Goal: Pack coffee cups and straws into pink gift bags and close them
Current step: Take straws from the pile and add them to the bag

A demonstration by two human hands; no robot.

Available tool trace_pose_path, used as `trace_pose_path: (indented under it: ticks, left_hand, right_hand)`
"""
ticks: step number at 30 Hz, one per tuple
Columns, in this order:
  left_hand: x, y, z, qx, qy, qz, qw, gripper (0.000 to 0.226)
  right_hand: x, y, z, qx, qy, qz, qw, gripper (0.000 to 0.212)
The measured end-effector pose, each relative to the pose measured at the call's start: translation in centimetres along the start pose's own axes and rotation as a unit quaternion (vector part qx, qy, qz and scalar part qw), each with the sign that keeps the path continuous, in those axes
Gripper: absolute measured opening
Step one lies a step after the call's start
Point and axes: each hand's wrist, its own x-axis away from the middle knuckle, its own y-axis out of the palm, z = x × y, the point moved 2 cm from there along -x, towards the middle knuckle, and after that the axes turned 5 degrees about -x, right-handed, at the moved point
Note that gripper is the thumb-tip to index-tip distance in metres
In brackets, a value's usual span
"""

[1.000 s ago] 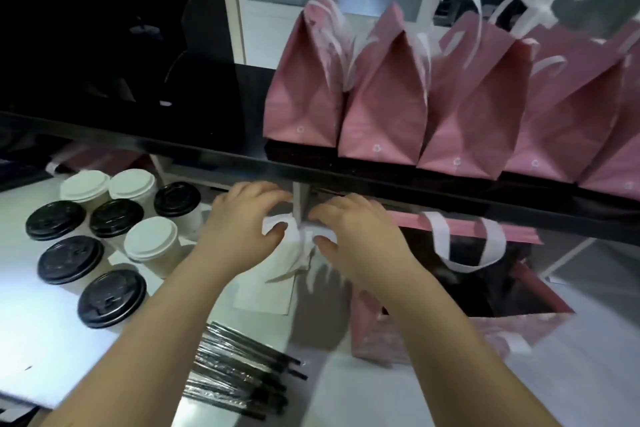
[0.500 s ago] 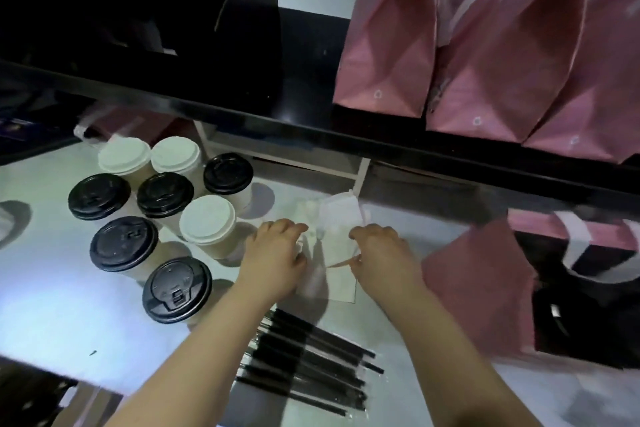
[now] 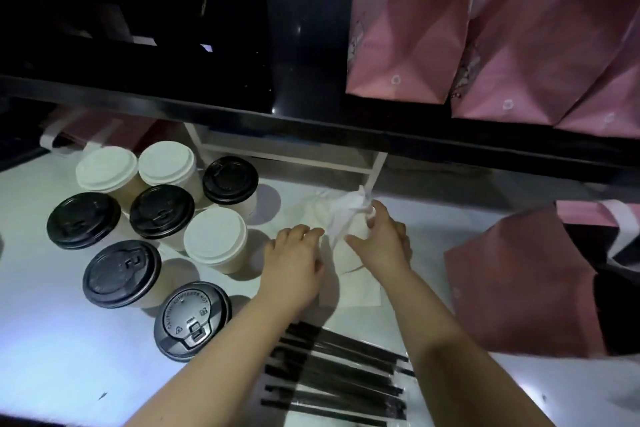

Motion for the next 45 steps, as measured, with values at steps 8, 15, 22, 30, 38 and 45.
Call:
trace_pose_path:
  ticks: [8, 15, 22, 30, 38, 45]
  left_hand:
    - [-0.1, -1.0, -0.6, 0.054, -0.016, 0.011, 0.998, 0.058]
    - [-0.4, -5.2, 0.3, 0.076, 0.003, 0.083, 0.994, 0.06]
    - [-1.0, -11.6, 3.8, 0.065, 0.049, 0.147, 0.986, 0.064]
    - [0.0, -15.3, 13.9, 0.073, 0.14, 0.218, 0.963, 0.06]
    - [2.2, -12.7, 25.1, 0.078, 0.229, 0.193, 0.951, 0.051]
    - [2.5, -8.6, 30.5, 0.017, 0.256, 0.137, 0.957, 0.026]
  right_hand:
    - [0.7, 1.0, 0.2, -0.055, -0.02, 0.036, 0.998, 0.037]
    - [2.2, -3.6, -1.8, -0.207, -0.065, 0.062, 0.974, 0.003]
    - [4.5, -13.4, -5.1, -0.166, -0.182, 0.134, 0.96, 0.019]
    - [9.0, -27.1, -3.2, -0.15, -0.254, 0.204, 0.933, 0.018]
    - [12.0, -36.1, 6.7, -0.135, -0.2, 0.204, 0.949, 0.009]
    - [11.1, -37.4, 13.4, -0.096, -0.192, 0.102, 0.971, 0.019]
